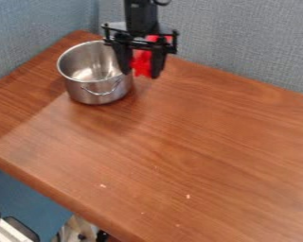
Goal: Put the red object in the metal pot
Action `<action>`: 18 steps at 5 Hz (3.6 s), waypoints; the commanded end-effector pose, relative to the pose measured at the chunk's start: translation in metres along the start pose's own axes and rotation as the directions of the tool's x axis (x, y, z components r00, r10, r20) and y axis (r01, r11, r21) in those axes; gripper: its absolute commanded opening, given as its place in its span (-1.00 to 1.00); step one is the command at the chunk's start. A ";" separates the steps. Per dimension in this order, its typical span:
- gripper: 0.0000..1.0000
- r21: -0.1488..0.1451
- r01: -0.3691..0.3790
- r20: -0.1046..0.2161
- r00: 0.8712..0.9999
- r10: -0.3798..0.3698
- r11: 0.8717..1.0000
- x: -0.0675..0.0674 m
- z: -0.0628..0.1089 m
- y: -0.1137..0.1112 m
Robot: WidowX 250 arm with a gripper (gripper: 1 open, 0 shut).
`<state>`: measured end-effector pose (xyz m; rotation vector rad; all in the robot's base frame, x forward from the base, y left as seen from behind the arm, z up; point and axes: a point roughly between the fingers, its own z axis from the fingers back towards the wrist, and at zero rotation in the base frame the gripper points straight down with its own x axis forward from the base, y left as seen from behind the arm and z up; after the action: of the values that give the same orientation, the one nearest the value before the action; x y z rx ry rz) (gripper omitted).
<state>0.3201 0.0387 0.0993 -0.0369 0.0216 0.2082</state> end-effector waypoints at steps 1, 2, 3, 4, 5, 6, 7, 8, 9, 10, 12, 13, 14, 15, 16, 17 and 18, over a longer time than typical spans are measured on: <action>-1.00 -0.009 -0.052 0.078 0.996 0.053 0.999 0.012 0.020 0.013; -1.00 -0.013 -0.120 0.087 0.989 0.121 0.993 0.022 0.021 0.031; -1.00 -0.005 -0.127 0.086 0.988 0.127 0.992 0.032 0.014 0.030; -1.00 -0.009 -0.105 0.085 0.991 0.106 0.994 0.032 0.013 0.022; -1.00 -0.013 -0.066 0.081 0.995 0.067 0.998 0.031 0.011 0.006; -1.00 -0.007 -0.075 0.079 0.994 0.075 0.997 0.039 0.006 0.006; -1.00 -0.005 -0.134 0.086 0.987 0.134 0.991 0.043 0.010 0.026; -1.00 -0.006 -0.207 0.101 0.973 0.207 0.978 0.042 0.019 0.054; -1.00 0.005 -0.290 0.093 0.953 0.288 0.957 0.050 0.014 0.087; -1.00 0.002 -0.312 0.087 0.947 0.311 0.950 0.050 0.013 0.098; -1.00 0.016 -0.321 0.071 0.945 0.319 0.947 0.049 0.004 0.100; -1.00 0.022 -0.325 0.062 0.944 0.323 0.945 0.048 0.000 0.100; -1.00 0.028 -0.330 0.053 0.943 0.328 0.944 0.047 -0.004 0.100; -1.00 0.032 -0.332 0.046 0.943 0.330 0.943 0.046 -0.007 0.100; -1.00 0.035 -0.333 0.038 0.943 0.332 0.942 0.045 -0.009 0.099; -1.00 0.040 -0.333 0.029 0.943 0.332 0.942 0.044 -0.012 0.098; -1.00 0.046 -0.333 0.020 0.943 0.332 0.942 0.044 -0.015 0.097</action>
<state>0.3406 0.1442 0.0695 0.0093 0.0480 0.5590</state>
